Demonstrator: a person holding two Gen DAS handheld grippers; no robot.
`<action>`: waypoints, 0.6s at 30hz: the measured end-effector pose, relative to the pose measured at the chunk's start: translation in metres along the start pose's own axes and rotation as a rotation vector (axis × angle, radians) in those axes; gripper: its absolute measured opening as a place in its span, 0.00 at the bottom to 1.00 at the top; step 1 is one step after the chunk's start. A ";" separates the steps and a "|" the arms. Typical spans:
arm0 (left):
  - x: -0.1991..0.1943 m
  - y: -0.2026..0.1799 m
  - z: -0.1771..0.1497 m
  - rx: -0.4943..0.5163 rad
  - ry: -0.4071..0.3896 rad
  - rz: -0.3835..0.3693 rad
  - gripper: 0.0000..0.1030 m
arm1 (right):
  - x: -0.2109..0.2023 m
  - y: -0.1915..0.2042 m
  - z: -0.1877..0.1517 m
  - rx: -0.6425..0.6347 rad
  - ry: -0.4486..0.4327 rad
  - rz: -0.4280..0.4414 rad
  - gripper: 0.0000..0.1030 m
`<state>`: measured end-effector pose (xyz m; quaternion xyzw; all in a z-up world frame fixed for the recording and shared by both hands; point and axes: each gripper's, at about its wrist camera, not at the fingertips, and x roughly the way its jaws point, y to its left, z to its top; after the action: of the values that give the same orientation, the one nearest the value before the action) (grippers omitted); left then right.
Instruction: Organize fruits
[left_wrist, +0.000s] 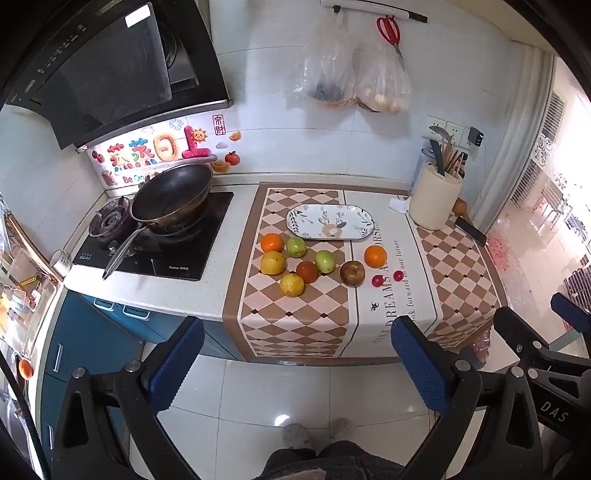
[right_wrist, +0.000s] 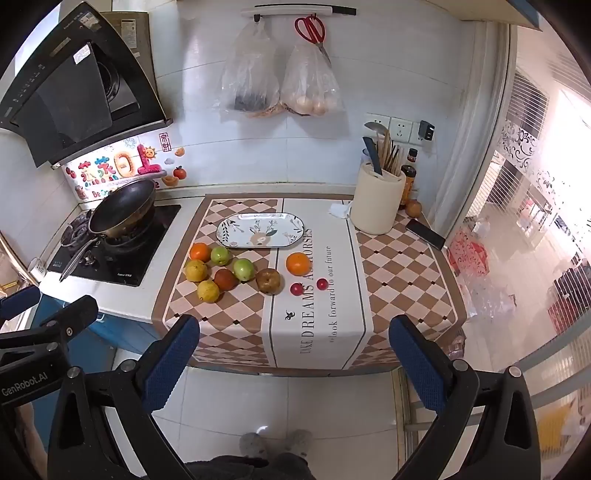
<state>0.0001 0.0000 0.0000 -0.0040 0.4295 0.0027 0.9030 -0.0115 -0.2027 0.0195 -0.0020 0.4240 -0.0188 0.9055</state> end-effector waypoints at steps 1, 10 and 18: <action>0.000 0.000 0.000 0.001 -0.002 0.003 1.00 | 0.000 0.000 0.000 0.000 0.000 0.000 1.00; -0.001 0.000 0.000 -0.001 0.001 0.004 1.00 | -0.001 0.001 0.000 0.005 0.004 0.008 1.00; 0.000 0.006 0.000 0.000 0.002 0.006 1.00 | -0.001 0.004 0.000 0.011 0.002 -0.001 1.00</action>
<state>0.0004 0.0065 0.0000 -0.0028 0.4305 0.0054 0.9025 -0.0122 -0.1983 0.0199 0.0030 0.4250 -0.0216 0.9049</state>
